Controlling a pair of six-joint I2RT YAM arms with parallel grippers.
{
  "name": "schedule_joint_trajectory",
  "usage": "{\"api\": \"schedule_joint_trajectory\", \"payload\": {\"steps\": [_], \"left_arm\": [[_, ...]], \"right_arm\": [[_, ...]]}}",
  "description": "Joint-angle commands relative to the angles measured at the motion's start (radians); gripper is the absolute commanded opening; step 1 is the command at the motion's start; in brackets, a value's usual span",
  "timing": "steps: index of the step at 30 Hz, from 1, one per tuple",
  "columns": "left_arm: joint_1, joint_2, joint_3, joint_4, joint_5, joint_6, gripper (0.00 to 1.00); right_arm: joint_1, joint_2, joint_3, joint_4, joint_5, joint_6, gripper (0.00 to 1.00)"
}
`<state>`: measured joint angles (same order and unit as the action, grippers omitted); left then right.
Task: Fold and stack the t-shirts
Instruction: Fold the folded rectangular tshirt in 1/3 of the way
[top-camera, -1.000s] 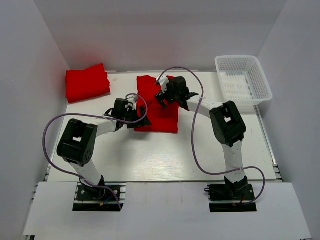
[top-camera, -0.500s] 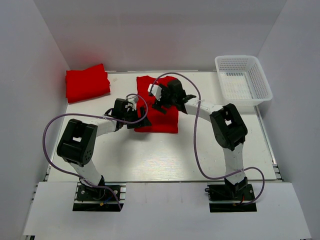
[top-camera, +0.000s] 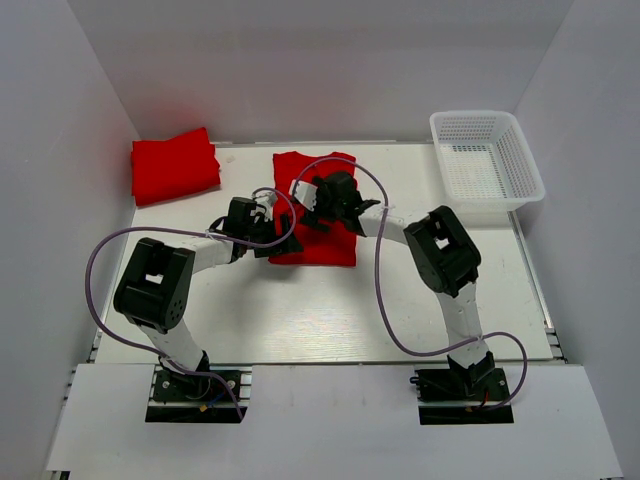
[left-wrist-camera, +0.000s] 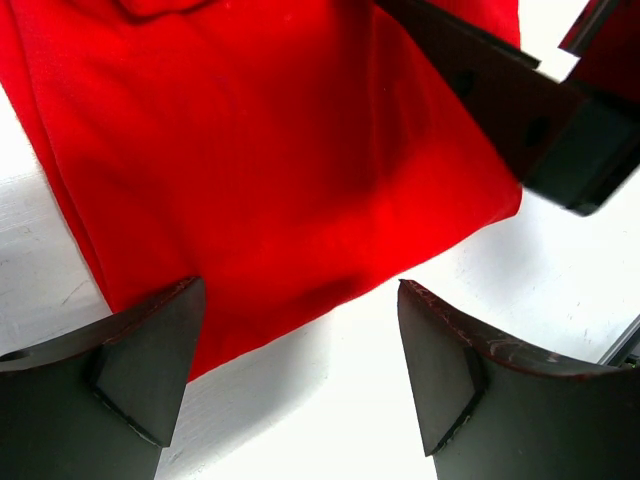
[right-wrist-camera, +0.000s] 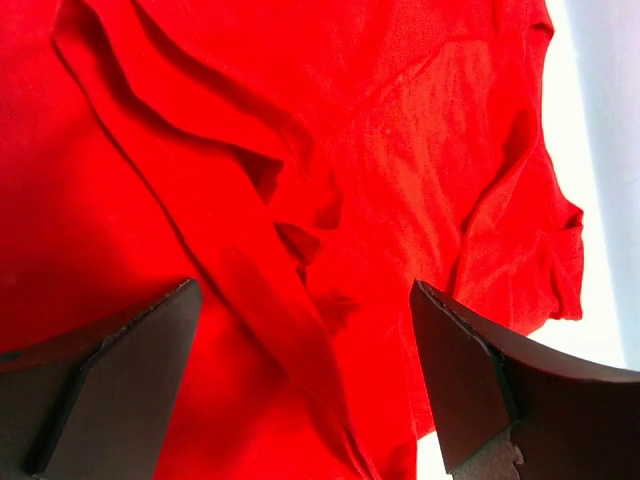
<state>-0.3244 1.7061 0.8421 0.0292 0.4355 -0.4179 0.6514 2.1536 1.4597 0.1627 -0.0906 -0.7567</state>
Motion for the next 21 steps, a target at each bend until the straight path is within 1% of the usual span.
{"api": "schedule_joint_trajectory", "payload": {"steps": [1,4,5,7,8,10,11,12,13,14,15,16,18,19,20,21], "left_arm": [[-0.005,0.004,-0.035,-0.078,0.014,0.011,0.88],[-0.005,0.004,-0.035,-0.078,0.014,0.011,0.88],[-0.005,0.004,-0.044,-0.078,0.014,0.011,0.88],[-0.005,0.004,-0.044,-0.078,0.014,0.011,0.88],[-0.005,0.004,-0.044,-0.078,0.014,0.011,0.88],[-0.005,0.004,-0.054,-0.078,0.014,0.011,0.88],[-0.005,0.004,-0.054,-0.078,0.014,0.011,0.88],[-0.005,0.004,-0.063,-0.078,0.014,0.011,0.88],[-0.005,0.004,-0.063,-0.078,0.014,0.021,0.88],[-0.005,0.004,-0.072,-0.078,0.014,0.021,0.88],[-0.005,0.004,-0.072,-0.087,0.014,0.021,0.88],[-0.005,0.004,-0.072,-0.087,0.014,0.021,0.88],[-0.005,-0.005,-0.081,-0.087,0.014,0.021,0.88],[-0.005,-0.005,-0.081,-0.087,0.014,0.021,0.88],[-0.005,-0.005,-0.081,-0.1,0.014,0.021,0.88],[-0.005,-0.005,-0.081,-0.1,0.005,0.021,0.88]], "right_arm": [[0.013,0.011,-0.021,0.083,0.04,-0.056,0.9],[0.016,0.026,-0.03,0.13,0.08,-0.066,0.9],[0.017,0.035,-0.032,0.209,0.127,-0.055,0.9],[0.016,0.051,-0.045,0.292,0.198,-0.046,0.9],[0.016,0.063,-0.045,0.317,0.257,-0.033,0.9],[0.01,0.09,-0.018,0.378,0.291,-0.015,0.9],[0.007,0.101,0.005,0.397,0.354,0.006,0.9],[0.008,0.132,0.013,0.42,0.371,0.013,0.9],[0.007,0.143,0.06,0.475,0.39,0.026,0.9],[0.001,0.173,0.085,0.489,0.466,0.048,0.9],[-0.001,0.207,0.112,0.497,0.489,0.059,0.9],[-0.007,0.219,0.186,0.508,0.517,0.094,0.9],[-0.012,0.252,0.241,0.488,0.541,0.175,0.9],[-0.016,0.259,0.304,0.41,0.536,0.23,0.9],[-0.021,0.265,0.354,0.391,0.534,0.281,0.9],[-0.025,0.269,0.401,0.338,0.526,0.316,0.9]]}}
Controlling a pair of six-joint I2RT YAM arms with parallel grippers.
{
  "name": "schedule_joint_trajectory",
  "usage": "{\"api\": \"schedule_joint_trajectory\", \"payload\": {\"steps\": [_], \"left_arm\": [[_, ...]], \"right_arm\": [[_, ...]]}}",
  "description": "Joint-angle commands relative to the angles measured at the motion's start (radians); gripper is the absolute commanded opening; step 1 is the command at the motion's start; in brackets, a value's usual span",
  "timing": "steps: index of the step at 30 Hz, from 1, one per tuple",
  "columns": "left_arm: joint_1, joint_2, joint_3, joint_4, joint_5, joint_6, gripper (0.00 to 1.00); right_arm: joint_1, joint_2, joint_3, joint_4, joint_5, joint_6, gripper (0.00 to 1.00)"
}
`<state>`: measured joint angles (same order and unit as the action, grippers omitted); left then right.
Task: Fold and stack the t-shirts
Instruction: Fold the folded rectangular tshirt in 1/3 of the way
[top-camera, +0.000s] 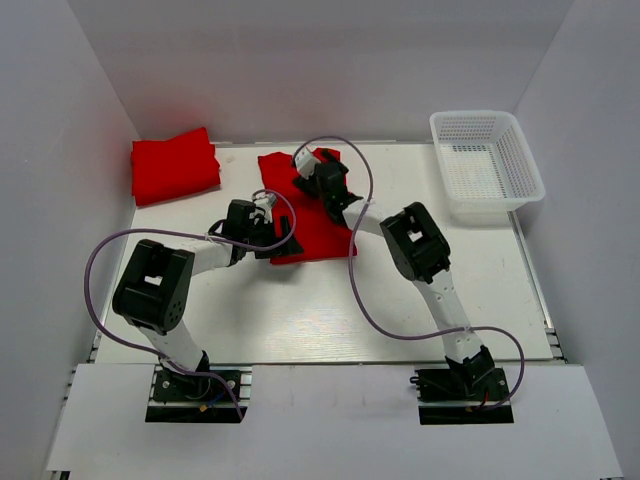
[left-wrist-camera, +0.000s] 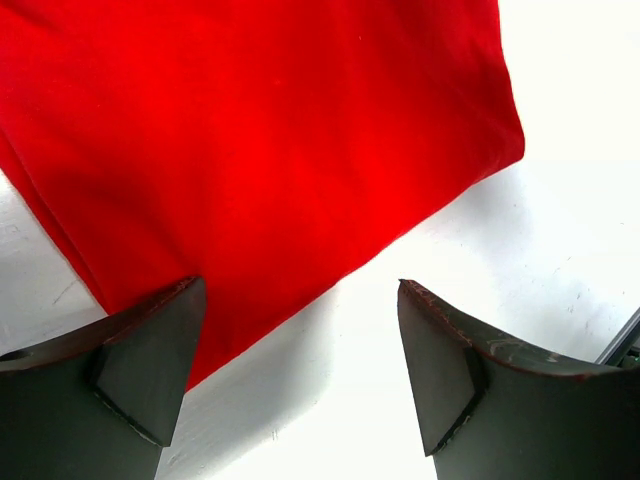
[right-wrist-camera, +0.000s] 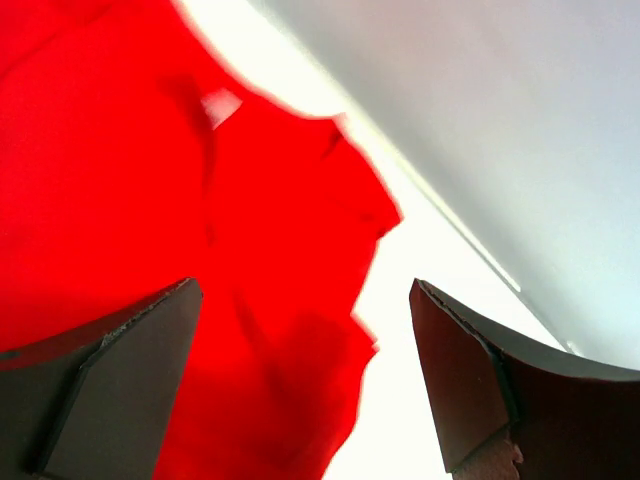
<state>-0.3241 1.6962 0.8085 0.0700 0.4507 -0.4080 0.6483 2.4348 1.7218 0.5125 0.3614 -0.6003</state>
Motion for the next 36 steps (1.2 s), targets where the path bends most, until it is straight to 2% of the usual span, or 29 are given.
{"api": "schedule_joint_trajectory", "payload": {"steps": [1,5,6,11,13,14,16,17,18,21,27,31,36], "left_arm": [[-0.006,0.005,-0.048,-0.151,-0.02,0.011,0.88],[-0.006,-0.004,-0.029,-0.161,-0.02,0.011,0.88],[0.003,-0.015,-0.011,-0.171,-0.02,0.011,0.89],[0.003,-0.05,0.121,-0.249,-0.064,0.011,1.0],[0.003,-0.076,0.202,-0.329,-0.118,0.021,1.0],[0.003,-0.087,0.234,-0.366,-0.147,0.021,1.0],[0.003,-0.121,0.303,-0.438,-0.245,0.021,1.0],[0.003,-0.134,0.316,-0.5,-0.28,0.012,1.0],[0.003,-0.148,0.316,-0.528,-0.341,-0.012,1.0],[0.013,-0.207,0.296,-0.608,-0.45,-0.026,1.0],[0.013,-0.199,0.213,-0.59,-0.452,-0.057,1.0],[0.013,-0.152,0.189,-0.53,-0.411,-0.057,1.0],[0.0,-0.098,0.178,-0.495,-0.4,-0.038,1.0]], "right_arm": [[-0.022,-0.008,0.175,-0.034,0.076,0.174,0.9],[-0.024,-0.025,0.209,-0.139,0.073,0.221,0.9],[-0.022,-0.049,0.206,-0.21,0.045,0.246,0.9],[-0.044,-0.221,0.159,-0.411,-0.01,0.446,0.9],[-0.056,-0.332,0.092,-0.497,-0.056,0.537,0.9],[-0.061,-0.361,0.063,-0.546,-0.074,0.647,0.9],[-0.082,-0.461,-0.091,-0.571,-0.154,0.703,0.9],[-0.085,-0.524,-0.131,-0.574,-0.177,0.747,0.9],[-0.093,-0.555,-0.25,-0.583,-0.203,0.764,0.9],[-0.104,-0.677,-0.368,-0.682,-0.295,0.83,0.9],[-0.116,-0.685,-0.45,-0.85,-0.533,0.899,0.9],[-0.121,-0.631,-0.476,-0.853,-0.634,0.912,0.9],[-0.125,-0.602,-0.511,-0.804,-0.664,0.944,0.9]]}}
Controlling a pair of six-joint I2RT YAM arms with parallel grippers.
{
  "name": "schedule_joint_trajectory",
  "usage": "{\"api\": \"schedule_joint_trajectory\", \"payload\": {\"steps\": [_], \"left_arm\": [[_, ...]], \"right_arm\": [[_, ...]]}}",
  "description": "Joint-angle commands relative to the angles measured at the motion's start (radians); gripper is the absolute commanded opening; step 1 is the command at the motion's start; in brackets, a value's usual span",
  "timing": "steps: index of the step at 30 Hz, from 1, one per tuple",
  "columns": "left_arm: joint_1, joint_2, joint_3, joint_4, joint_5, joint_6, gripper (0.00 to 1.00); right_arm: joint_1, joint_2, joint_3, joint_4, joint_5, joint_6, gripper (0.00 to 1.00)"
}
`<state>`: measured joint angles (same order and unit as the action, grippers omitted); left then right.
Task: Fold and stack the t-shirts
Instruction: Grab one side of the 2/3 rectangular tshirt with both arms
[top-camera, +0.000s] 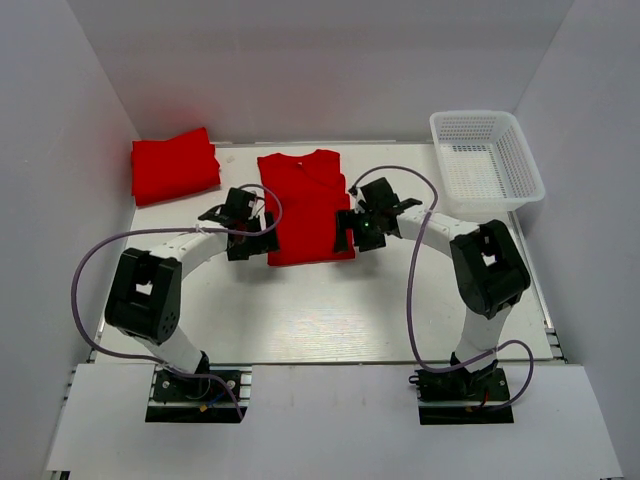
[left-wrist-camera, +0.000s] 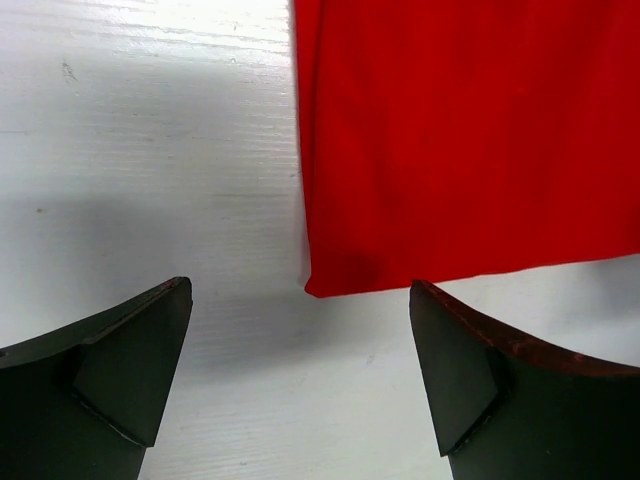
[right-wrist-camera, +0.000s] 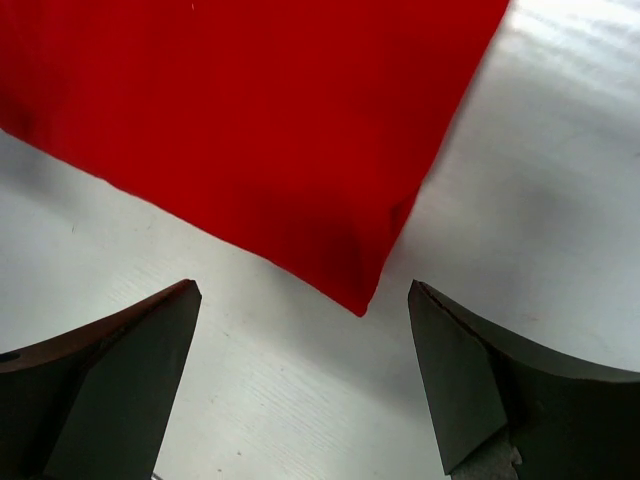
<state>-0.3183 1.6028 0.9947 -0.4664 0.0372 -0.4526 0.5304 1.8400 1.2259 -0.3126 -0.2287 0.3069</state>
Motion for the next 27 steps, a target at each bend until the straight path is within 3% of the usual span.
{"api": "schedule_joint_trajectory", "payload": {"steps": [1,4,6,11,16,18,24,25,27], "left_arm": [[-0.005,0.009,-0.017,0.063,0.013,0.006,1.0],[-0.005,0.031,-0.047,0.095,0.049,0.015,0.96],[-0.005,0.04,-0.062,0.135,0.087,0.025,0.88],[-0.014,0.049,-0.135,0.181,0.109,0.025,0.79],[-0.015,0.037,-0.192,0.23,0.128,0.025,0.61],[-0.015,0.037,-0.203,0.239,0.139,0.015,0.45],[-0.015,0.006,-0.258,0.313,0.234,0.015,0.27],[-0.015,0.006,-0.258,0.313,0.25,0.015,0.16],[-0.015,0.006,-0.258,0.322,0.285,0.015,0.0]], "right_arm": [[-0.004,0.002,-0.02,0.023,-0.078,0.04,0.9],[-0.007,0.016,-0.043,0.033,-0.083,0.05,0.9],[-0.012,0.022,-0.062,0.049,-0.074,0.052,0.86],[-0.027,0.024,-0.114,0.121,-0.057,0.069,0.78],[-0.04,0.03,-0.151,0.164,-0.058,0.081,0.53],[-0.044,0.034,-0.16,0.176,-0.063,0.084,0.39],[-0.047,0.007,-0.2,0.228,-0.037,0.084,0.09],[-0.043,0.004,-0.212,0.236,-0.035,0.09,0.01],[-0.047,-0.013,-0.227,0.262,-0.029,0.1,0.0]]}}
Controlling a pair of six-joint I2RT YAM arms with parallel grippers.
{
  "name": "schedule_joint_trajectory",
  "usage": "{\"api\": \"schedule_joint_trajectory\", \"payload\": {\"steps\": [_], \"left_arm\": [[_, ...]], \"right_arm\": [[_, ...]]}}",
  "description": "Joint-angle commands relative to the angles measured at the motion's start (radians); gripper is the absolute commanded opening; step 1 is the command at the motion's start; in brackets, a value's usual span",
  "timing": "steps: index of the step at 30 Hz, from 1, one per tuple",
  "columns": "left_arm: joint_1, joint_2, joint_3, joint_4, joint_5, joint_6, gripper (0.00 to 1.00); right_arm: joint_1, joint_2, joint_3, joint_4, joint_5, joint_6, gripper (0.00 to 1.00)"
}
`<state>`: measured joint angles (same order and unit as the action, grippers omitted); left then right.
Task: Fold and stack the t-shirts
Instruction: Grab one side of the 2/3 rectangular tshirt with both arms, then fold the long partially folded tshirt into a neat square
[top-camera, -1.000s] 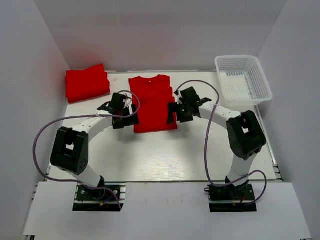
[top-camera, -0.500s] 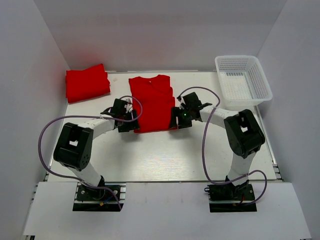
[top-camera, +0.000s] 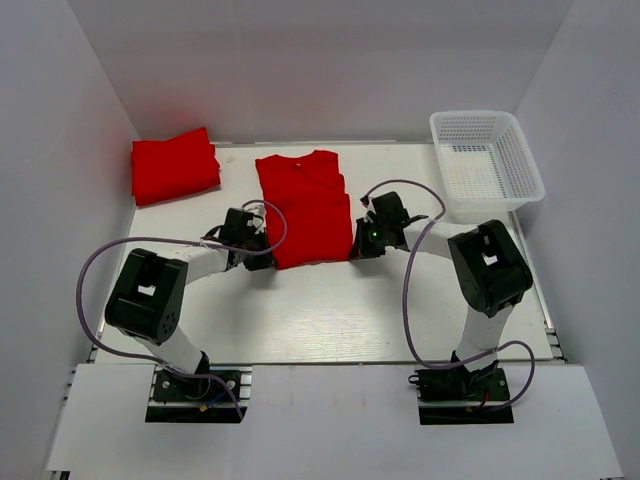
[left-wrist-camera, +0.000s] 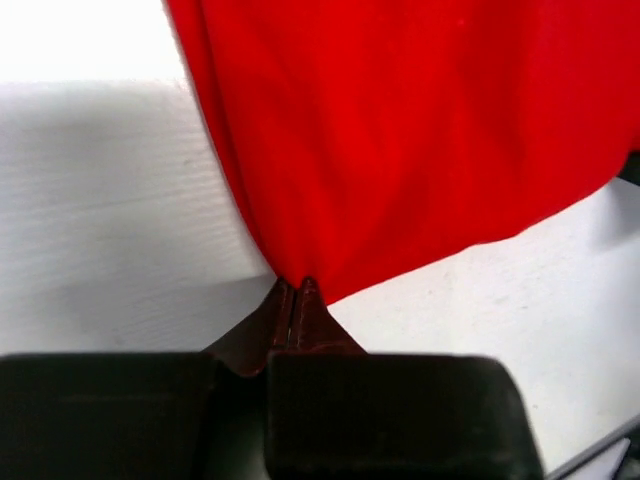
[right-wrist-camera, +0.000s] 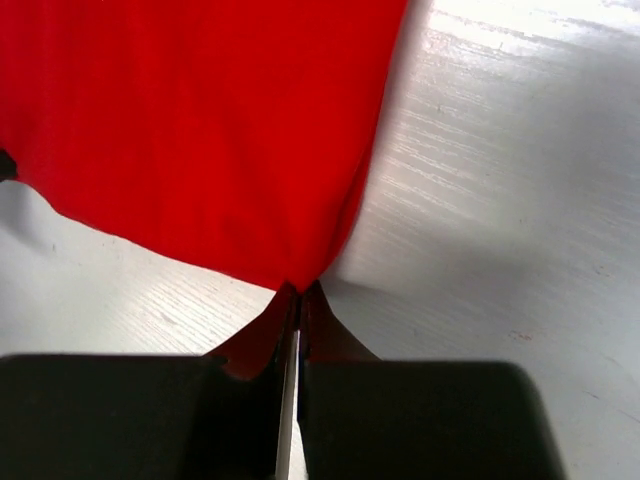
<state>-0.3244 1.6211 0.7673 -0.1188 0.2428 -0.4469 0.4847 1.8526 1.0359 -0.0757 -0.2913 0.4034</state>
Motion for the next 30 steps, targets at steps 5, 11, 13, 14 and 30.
{"api": "schedule_joint_trajectory", "payload": {"steps": [5,11,13,14,30], "left_arm": [[-0.008,-0.085,-0.056,-0.077,0.096,-0.026,0.0],[-0.008,-0.236,-0.026,-0.301,0.127,-0.016,0.0],[-0.008,-0.257,-0.002,-0.399,0.173,-0.016,0.0],[-0.008,-0.28,0.019,-0.432,0.193,-0.016,0.0],[0.012,-0.233,0.512,-0.613,0.061,-0.03,0.0]], "right_arm": [[0.008,-0.121,-0.106,0.027,0.041,-0.008,0.0],[0.012,-0.358,-0.227,-0.106,0.044,-0.015,0.0],[0.015,-0.45,-0.235,-0.198,0.035,-0.018,0.0],[0.015,-0.467,-0.229,-0.222,0.021,-0.015,0.0],[0.002,-0.526,0.186,-0.466,0.207,-0.048,0.0]]}}
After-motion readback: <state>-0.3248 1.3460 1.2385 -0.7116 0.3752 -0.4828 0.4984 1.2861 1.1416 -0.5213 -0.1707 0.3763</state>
